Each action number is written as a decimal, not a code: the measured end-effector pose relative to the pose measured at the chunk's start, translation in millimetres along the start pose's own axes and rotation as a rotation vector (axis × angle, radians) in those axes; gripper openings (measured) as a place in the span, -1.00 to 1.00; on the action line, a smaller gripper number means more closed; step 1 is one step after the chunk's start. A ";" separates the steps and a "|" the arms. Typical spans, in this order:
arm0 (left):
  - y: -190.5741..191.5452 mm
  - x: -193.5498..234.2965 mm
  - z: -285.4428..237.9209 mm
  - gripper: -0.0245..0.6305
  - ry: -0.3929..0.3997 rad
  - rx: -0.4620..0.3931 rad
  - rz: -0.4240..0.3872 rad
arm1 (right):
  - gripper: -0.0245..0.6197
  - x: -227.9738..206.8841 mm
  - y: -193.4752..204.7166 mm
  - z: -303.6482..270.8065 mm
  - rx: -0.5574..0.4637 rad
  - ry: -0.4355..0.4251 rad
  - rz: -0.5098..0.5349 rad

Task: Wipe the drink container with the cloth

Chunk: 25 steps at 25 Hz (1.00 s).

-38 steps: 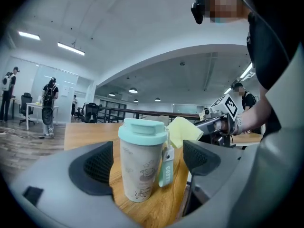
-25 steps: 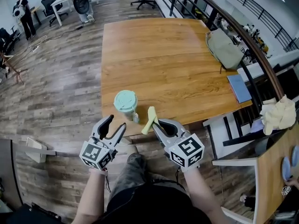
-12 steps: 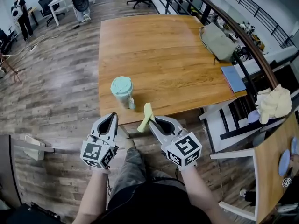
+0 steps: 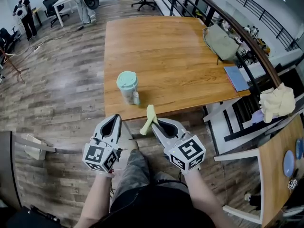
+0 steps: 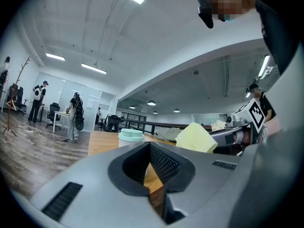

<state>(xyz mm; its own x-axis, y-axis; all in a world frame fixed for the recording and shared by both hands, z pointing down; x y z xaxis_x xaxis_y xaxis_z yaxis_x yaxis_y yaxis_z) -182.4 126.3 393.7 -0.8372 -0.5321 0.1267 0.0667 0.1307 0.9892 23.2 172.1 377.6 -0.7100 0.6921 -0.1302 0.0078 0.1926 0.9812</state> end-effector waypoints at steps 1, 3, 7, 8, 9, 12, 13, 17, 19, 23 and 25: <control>-0.7 -0.9 2.6 -0.93 0.000 -0.004 0.002 | -0.80 2.9 -0.3 1.1 -0.003 -0.001 0.005; -3.0 -3.8 6.7 -0.93 0.002 -0.013 0.001 | -0.80 7.6 -0.6 3.7 -0.007 0.000 0.011; -6.4 -10.3 13.3 -0.93 0.014 -0.027 0.003 | -0.80 15.0 1.4 8.2 -0.010 0.008 0.017; -6.9 -12.3 15.1 -0.93 0.017 -0.028 0.003 | -0.80 16.8 2.0 9.5 -0.012 0.011 0.018; -7.3 -14.0 17.0 -0.93 0.020 -0.029 0.004 | -0.80 18.6 2.4 10.8 -0.013 0.012 0.020; -7.3 -16.3 23.9 -0.93 0.020 -0.036 0.008 | -0.80 25.4 3.0 13.5 -0.016 0.017 0.024; -7.8 -16.5 26.4 -0.93 0.021 -0.039 0.010 | -0.80 27.8 3.2 13.9 -0.016 0.020 0.025; -10.6 -17.4 35.8 -0.93 0.015 -0.053 0.017 | -0.80 37.3 2.7 15.2 -0.022 0.023 0.035; -10.9 -19.6 39.3 -0.93 0.009 -0.057 0.017 | -0.80 40.5 2.7 17.5 -0.025 0.025 0.043; -15.0 -27.6 44.0 -0.93 0.001 -0.064 0.015 | -0.80 42.6 2.1 24.2 -0.044 0.043 0.042; -17.6 -30.2 48.5 -0.93 -0.011 -0.062 0.015 | -0.80 45.5 2.4 26.8 -0.052 0.050 0.039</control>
<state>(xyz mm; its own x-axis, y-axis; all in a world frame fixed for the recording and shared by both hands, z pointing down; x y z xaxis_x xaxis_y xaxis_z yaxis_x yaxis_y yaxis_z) -184.6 180.7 369.0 -0.8415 -0.5215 0.1415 0.1130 0.0864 0.9898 9.8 222.6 370.2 -0.7439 0.6627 -0.0863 0.0001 0.1293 0.9916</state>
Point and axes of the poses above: the fingertips, and each gripper's own axes: z backward along the fingers, x to its left, y out of its underside, the point moved 7 cm from there along z, backward along the fingers, and after that the axes turned 7 degrees about -y, right-handed, at the moved point
